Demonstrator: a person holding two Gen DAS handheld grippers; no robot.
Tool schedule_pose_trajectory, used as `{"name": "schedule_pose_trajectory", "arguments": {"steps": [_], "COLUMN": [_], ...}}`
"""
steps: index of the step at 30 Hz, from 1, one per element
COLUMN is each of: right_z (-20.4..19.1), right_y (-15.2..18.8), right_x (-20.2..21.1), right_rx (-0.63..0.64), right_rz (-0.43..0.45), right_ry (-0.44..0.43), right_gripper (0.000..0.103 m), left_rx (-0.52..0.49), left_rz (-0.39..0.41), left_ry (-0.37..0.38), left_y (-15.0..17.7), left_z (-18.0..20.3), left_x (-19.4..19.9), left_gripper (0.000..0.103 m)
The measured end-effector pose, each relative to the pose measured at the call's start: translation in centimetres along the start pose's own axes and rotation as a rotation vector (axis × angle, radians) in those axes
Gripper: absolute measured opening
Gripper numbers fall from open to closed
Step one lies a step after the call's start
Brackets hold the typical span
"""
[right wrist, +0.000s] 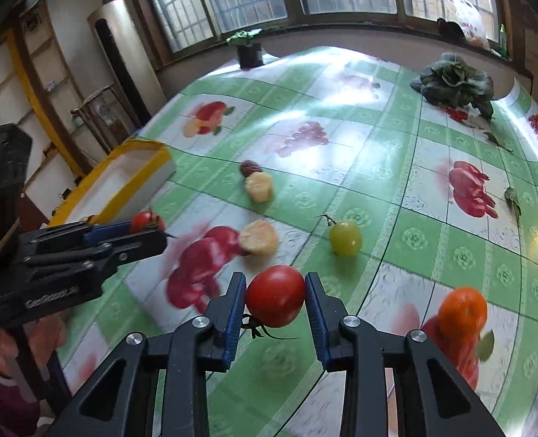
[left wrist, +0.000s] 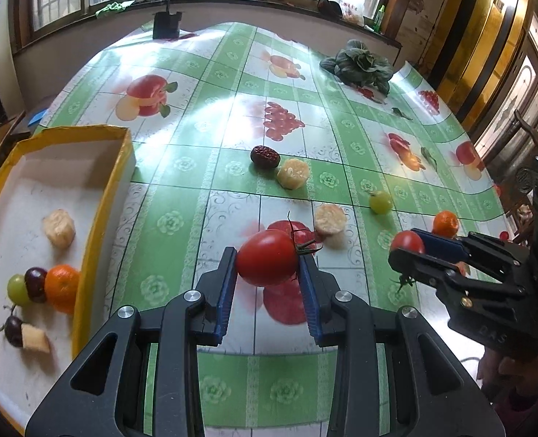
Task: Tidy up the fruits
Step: 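Carry both red tomatoes over the white tray with both grippers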
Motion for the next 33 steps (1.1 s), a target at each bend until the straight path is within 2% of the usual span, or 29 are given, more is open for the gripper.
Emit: {"name": "schedule_pose_trajectory", "arguments": {"steps": [6, 15, 23, 33], "right_z": [-2.9, -8.0, -12.5, -17.9], "right_y": [-0.7, -2.7, -4.7, -7.0], "right_x": [1.9, 2.9, 2.4, 0.3], "right_rx": [0.033, 0.111, 0.182, 0.273], "right_rz": [0.039, 0.067, 0.076, 0.055], "right_ry": [-0.015, -0.048, -0.087, -0.143], "right_gripper": [0.032, 0.032, 0.032, 0.032], "left_rx": [0.006, 0.024, 0.066, 0.120], "left_rz": [0.042, 0.125, 0.183, 0.217], "left_ry": [-0.004, -0.056, -0.104, -0.154], "left_y": [0.4, 0.3, -0.1, -0.9], "left_z": [-0.8, -4.0, -7.8, -12.6], "left_x": [2.7, 6.8, 9.5, 11.1], "left_gripper": [0.033, 0.033, 0.033, 0.033]}}
Point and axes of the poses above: each gripper's, at about its wrist camera, not at the fingertips, and x roughly against the way its jaws point, z to its right, y to its underside, the point moved 8 cm from there along -x, roughly the way its jaws point, and after that the axes turned 15 degrees about x, right-handed, at the moved point
